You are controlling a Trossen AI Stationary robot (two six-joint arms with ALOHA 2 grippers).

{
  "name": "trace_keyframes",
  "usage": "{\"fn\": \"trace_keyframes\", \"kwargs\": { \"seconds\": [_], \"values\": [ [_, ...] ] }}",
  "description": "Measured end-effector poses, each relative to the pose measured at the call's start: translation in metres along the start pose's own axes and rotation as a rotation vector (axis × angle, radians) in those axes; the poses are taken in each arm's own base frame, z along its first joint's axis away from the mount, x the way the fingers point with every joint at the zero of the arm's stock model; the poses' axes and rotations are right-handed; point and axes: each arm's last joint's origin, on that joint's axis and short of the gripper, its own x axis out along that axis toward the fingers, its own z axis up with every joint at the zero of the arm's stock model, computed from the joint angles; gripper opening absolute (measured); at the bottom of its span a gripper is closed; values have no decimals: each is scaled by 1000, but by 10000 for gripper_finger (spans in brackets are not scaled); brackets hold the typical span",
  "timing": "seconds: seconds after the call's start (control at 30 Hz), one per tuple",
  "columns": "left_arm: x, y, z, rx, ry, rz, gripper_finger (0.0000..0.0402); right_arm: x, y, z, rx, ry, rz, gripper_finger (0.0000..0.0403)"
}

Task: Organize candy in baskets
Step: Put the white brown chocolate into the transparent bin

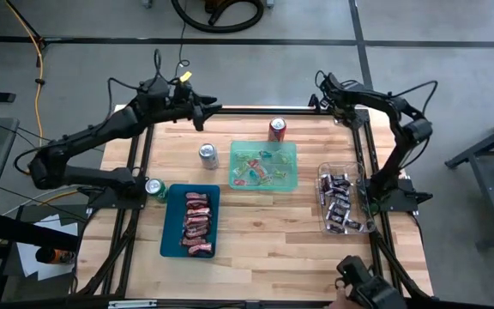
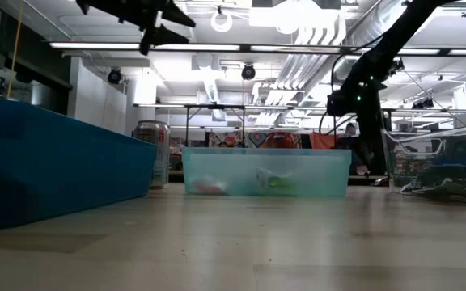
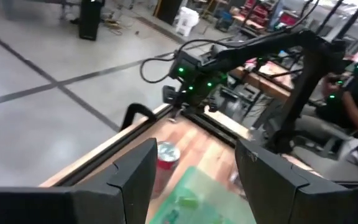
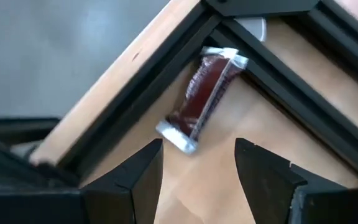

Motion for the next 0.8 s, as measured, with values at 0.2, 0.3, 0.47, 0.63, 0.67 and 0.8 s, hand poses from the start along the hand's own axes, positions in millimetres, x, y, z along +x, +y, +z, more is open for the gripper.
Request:
{"fn": "trace_keyframes", "kwargs": {
  "seconds": [0.2, 0.3, 0.47, 0.63, 0.67, 0.8],
  "values": [
    [-15, 9, 4, -6, 0, 60, 203, 16, 8, 6, 68, -34, -35, 193],
    [-19, 12, 5, -11, -4, 78, 203, 20, 9, 5, 77, -53, -73, 193],
    [-21, 17, 5, -18, 5, 101, 203, 26, 14, 3, 59, -63, -135, 191],
    [-21, 19, 2, -29, 37, 118, 203, 37, 19, -4, 5, -86, -223, 150],
    [-21, 19, 2, -30, 40, 119, 203, 39, 20, -6, -9, -95, -241, 134],
    [-21, 20, 1, -32, 48, 121, 203, 45, 21, -16, -101, -107, -298, 54]
  ]
}}
